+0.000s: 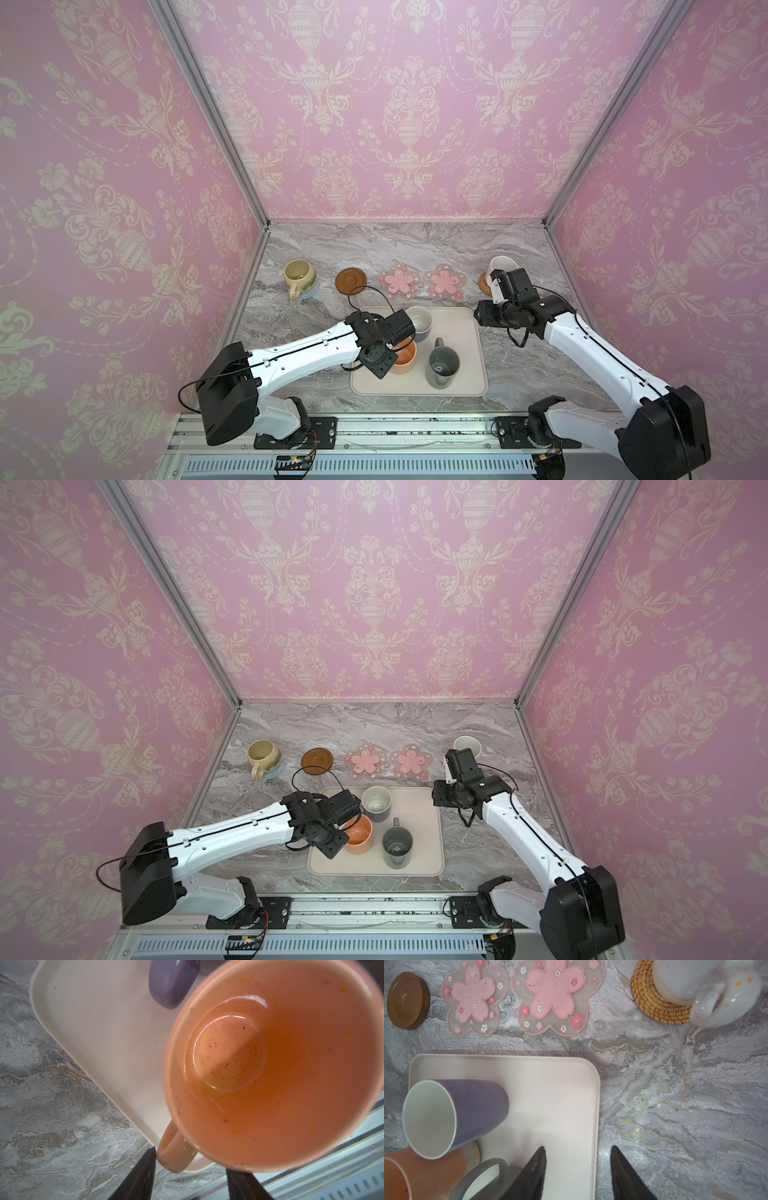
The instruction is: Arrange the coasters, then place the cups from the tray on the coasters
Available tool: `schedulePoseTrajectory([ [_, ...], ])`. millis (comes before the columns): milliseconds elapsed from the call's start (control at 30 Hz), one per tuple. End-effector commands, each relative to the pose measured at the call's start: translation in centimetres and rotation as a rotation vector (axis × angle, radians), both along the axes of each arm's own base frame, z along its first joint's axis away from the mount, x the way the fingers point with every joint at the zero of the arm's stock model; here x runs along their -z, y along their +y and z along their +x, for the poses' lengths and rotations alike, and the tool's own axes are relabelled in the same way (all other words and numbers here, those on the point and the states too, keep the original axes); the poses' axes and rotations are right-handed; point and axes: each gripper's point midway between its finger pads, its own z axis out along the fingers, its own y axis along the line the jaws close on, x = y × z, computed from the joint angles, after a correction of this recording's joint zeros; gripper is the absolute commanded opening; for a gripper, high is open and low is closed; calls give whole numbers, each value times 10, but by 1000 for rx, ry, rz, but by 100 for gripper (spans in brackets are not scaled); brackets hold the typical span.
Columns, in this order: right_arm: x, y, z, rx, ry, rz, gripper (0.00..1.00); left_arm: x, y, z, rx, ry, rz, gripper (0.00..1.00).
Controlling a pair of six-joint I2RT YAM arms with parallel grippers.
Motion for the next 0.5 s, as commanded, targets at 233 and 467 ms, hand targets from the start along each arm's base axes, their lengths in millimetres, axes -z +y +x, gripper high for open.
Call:
schedulePoseTrajectory([
  [233, 8, -2, -5, -5, 27, -23, 52, 0, -30, -3, 10, 33, -154, 49],
  [467, 9, -2, -6, -4, 28, -21, 53, 3, -34, -15, 14, 66, -150, 42],
])
